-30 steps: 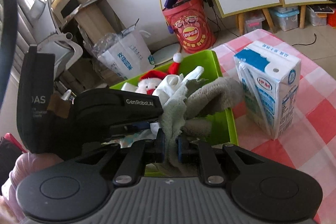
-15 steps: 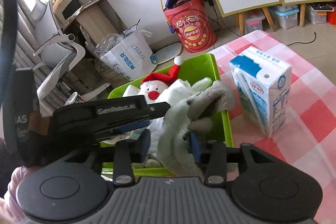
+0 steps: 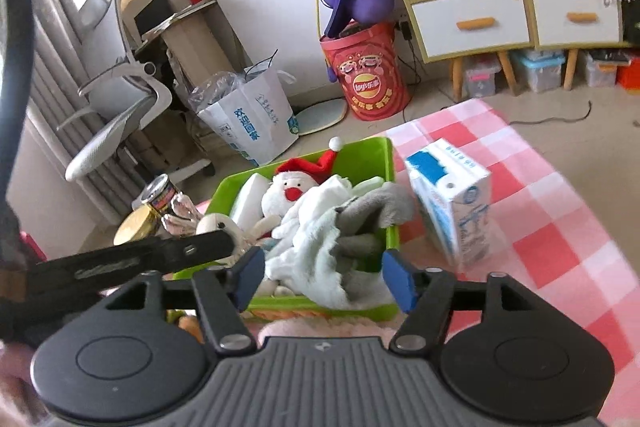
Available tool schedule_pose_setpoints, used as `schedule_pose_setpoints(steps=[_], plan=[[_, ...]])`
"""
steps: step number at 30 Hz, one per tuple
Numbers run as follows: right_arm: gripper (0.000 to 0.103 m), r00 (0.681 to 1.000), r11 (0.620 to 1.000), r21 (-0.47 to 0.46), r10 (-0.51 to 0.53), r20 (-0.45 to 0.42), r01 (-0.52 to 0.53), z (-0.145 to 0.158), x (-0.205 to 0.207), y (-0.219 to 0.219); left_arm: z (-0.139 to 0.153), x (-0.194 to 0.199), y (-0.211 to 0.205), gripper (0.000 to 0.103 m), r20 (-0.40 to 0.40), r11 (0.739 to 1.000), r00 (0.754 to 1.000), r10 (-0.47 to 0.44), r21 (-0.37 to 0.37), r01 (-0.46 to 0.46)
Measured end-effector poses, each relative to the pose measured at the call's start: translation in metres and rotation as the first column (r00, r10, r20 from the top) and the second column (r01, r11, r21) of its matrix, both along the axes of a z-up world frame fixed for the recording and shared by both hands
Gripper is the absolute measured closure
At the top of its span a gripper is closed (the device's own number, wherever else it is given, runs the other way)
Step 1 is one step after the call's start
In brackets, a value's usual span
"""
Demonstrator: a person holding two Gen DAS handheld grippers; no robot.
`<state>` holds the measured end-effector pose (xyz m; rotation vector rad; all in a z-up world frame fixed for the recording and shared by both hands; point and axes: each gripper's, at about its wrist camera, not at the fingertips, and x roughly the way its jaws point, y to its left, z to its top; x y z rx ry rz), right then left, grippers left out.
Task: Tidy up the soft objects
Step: 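Withdraw both tools from the tray toward the two brown discs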
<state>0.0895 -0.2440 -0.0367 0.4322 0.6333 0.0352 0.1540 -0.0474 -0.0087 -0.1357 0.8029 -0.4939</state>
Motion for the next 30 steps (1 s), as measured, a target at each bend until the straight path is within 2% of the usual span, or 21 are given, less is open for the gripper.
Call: schedule_pose_setpoints(steps=[10, 15, 19, 30], plan=[[0.039, 0.999, 0.995, -0.087, 0.037, -0.012, -0.037, 0.009, -0.037, -0.004, -0.003, -0.054, 0.038, 0.006, 0.019, 0.993, 0.997, 0.07, 0.093, -0.071], [0.039, 0.996, 0.988, -0.132, 0.073, -0.042, -0.078, 0.002, -0.047, 0.002, -0.011, -0.079, 0.049, 0.005, 0.018, 0.983, 0.995, 0.1, 0.156, -0.101], [0.039, 0.992, 0.976, -0.187, 0.098, -0.076, -0.111, -0.008, -0.052, 0.008, -0.021, -0.094, 0.058, 0.005, 0.007, 0.977, 0.993, 0.115, 0.179, -0.114], [0.036, 0.981, 0.95, -0.262, 0.141, -0.129, -0.171, -0.036, -0.07, 0.02, -0.051, -0.126, 0.069, 0.005, 0.017, 0.969, 0.998, 0.062, 0.24, -0.065]])
